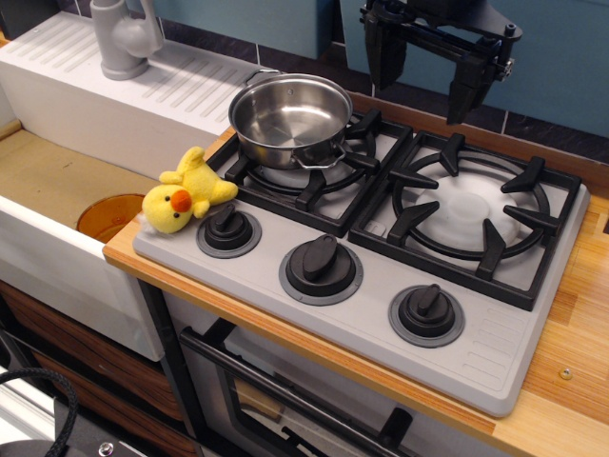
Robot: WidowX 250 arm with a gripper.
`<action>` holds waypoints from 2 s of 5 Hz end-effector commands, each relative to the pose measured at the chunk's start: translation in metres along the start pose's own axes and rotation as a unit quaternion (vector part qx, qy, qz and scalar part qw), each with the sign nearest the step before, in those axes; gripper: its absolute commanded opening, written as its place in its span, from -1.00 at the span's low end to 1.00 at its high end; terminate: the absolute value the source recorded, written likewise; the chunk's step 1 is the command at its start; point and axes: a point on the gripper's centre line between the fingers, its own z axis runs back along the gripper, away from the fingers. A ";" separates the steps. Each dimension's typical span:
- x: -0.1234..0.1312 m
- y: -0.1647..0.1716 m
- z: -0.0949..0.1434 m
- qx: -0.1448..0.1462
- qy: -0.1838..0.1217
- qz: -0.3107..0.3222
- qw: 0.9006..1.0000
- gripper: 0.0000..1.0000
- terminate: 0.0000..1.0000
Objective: Put stuffedduck in pan
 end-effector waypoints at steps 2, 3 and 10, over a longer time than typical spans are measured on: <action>-0.016 0.022 -0.002 -0.007 -0.008 -0.003 1.000 1.00 -1.00; -0.026 0.039 -0.005 -0.007 -0.011 -0.008 1.000 1.00 -1.00; -0.111 0.140 -0.049 0.052 -0.058 0.021 0.997 1.00 -1.00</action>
